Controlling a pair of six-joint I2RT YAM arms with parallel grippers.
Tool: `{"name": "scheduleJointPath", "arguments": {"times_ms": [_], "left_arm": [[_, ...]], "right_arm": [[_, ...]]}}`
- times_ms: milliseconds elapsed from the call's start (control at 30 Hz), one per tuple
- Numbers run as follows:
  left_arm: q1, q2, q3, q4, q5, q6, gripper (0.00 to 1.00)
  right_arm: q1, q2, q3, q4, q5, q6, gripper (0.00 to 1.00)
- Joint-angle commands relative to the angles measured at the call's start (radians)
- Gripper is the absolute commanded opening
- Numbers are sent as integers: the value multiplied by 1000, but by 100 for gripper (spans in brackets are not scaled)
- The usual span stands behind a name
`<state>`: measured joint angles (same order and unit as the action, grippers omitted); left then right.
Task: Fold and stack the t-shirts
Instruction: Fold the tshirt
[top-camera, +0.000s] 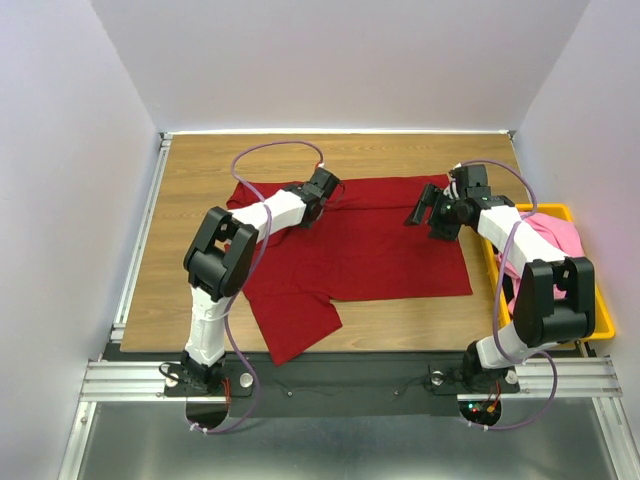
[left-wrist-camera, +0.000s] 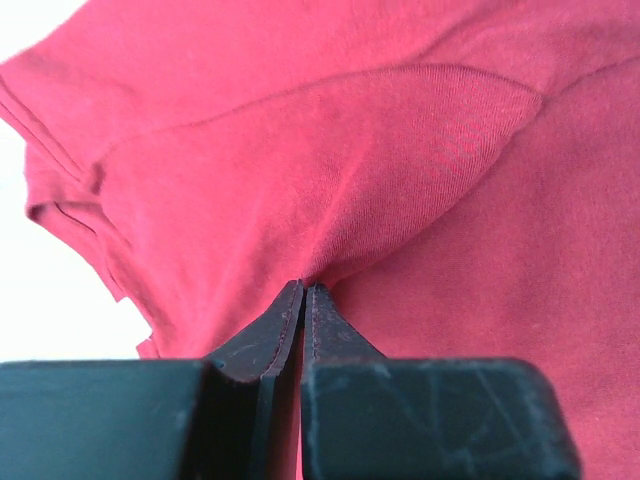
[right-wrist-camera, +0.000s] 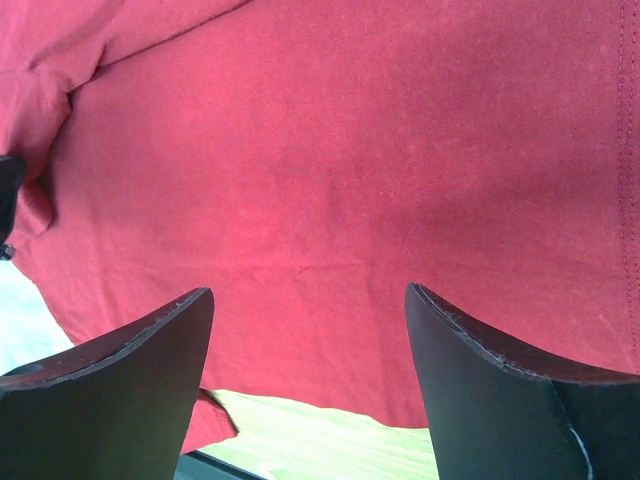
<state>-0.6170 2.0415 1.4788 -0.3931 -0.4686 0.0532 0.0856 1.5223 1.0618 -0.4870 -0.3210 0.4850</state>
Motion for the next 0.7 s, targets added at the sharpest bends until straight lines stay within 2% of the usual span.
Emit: {"name": "scheduleJointPath", "arguments": {"times_ms": [0, 300, 533, 667], "left_arm": [[14, -26, 63, 10, -19, 59, 11], [94, 42, 173, -9, 99, 146, 15], [164, 71, 210, -27, 321, 227, 16], [192, 117, 271, -58, 338, 264, 16]], "right_arm": [[3, -28, 29, 18, 8, -22, 83], [3, -17, 40, -7, -4, -42, 83], [2, 6, 49, -32, -30, -60, 83], [3, 16, 53, -41, -35, -74, 83]]}}
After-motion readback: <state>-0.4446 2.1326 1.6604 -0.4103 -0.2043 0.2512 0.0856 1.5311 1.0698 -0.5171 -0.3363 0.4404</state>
